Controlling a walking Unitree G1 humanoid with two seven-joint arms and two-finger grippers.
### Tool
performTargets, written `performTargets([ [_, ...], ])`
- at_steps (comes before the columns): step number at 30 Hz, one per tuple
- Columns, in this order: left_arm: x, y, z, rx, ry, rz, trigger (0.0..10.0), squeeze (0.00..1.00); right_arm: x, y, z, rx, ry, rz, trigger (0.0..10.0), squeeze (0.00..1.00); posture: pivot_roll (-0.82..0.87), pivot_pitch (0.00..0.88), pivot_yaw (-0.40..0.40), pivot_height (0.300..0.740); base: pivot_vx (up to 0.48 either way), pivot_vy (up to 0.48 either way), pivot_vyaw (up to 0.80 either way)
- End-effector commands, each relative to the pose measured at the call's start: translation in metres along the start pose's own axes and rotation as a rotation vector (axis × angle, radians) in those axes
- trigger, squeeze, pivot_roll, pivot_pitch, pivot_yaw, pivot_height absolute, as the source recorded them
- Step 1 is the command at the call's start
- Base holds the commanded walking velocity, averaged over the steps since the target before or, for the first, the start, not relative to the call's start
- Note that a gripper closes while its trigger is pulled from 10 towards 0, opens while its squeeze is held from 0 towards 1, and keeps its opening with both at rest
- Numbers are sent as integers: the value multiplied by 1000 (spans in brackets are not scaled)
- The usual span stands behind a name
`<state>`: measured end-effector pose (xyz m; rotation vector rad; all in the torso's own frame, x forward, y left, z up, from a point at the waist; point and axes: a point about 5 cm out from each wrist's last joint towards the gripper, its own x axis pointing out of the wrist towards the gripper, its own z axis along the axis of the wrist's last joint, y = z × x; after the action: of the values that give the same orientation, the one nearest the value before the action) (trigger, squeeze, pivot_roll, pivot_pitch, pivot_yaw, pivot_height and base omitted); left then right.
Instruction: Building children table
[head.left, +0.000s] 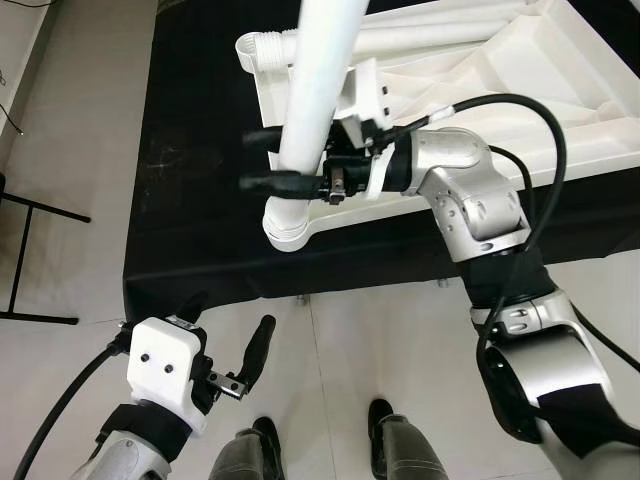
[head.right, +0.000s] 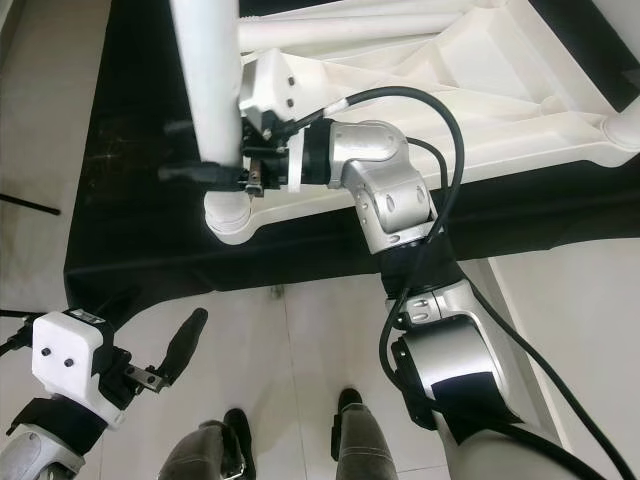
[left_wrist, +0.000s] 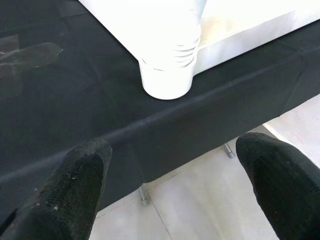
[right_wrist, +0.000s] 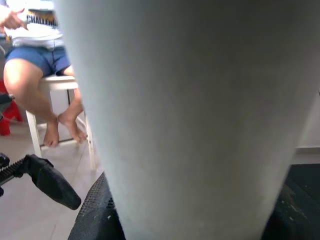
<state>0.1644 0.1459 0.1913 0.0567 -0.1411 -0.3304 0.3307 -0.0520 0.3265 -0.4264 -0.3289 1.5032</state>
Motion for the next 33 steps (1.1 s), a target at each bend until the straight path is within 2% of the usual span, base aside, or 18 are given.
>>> performTargets([
  [1, -3, 1, -5, -11, 26, 3, 10000, 0, 7, 18, -40, 165, 151, 115, 10000, 0, 43, 403, 64, 740, 0, 0, 0],
  [2, -3, 1, -5, -11, 26, 3, 10000, 0, 7, 18, -40, 165, 151, 115, 10000, 0, 43, 403, 64, 740, 0, 0, 0],
  [3, -2, 1, -5, -13, 24, 3, 10000, 0, 7, 18, -36, 141, 201, 158, 10000, 0, 35, 398, 57, 740, 0, 0, 0],
  [10, 0, 0, -5, -15, 18, 2, 10000, 0, 13, 10, -31, 150, 243, 146, 10000, 0, 33, 398, 51, 740, 0, 0, 0],
  [19, 0, -1, -5, -15, 15, 6, 10000, 0, 23, -1, -35, 234, 256, -6, 10000, 0, 33, 400, 46, 740, 0, 0, 0],
  [27, 0, -1, -4, -17, 14, 5, 10000, 0, 25, 0, -41, 277, 245, -61, 10000, 0, 32, 403, 47, 740, 0, 0, 0],
  [30, 1, 0, -4, -17, 13, 3, 10000, 0, 28, 0, -48, 319, 240, -136, 10000, 0, 30, 406, 51, 740, 0, 0, 0],
  [33, 1, 0, -4, -17, 13, 4, 10000, 0, 29, 1, -49, 321, 236, -151, 10000, 0, 30, 406, 51, 740, 0, 0, 0],
])
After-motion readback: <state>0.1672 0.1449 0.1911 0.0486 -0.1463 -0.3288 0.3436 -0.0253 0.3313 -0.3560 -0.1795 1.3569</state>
